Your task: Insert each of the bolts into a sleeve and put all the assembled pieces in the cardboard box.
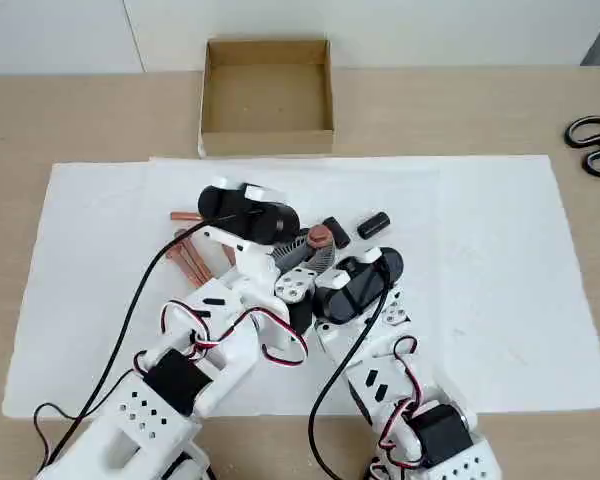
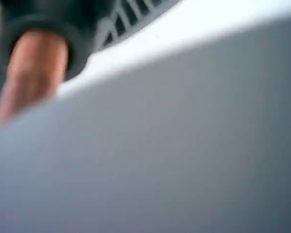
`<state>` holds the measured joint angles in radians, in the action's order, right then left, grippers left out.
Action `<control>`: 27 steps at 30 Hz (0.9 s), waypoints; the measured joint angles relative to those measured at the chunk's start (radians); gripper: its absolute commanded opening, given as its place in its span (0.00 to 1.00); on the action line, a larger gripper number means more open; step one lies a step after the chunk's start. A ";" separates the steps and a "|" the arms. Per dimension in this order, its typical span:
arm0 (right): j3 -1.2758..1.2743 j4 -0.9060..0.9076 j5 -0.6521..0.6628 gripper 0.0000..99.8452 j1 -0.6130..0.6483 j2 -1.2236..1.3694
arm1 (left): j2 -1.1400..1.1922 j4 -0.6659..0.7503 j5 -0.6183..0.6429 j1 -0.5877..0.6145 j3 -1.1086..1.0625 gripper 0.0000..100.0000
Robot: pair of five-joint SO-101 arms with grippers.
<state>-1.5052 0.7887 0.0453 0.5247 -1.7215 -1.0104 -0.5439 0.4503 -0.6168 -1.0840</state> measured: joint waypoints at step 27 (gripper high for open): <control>0.002 0.000 0.000 0.00 0.002 0.000 | -0.002 -0.005 0.041 -0.012 -0.094 0.01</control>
<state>-1.5037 0.7887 0.0453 0.5263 -1.7215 -1.0119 -0.5485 0.4918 -0.6291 -1.1776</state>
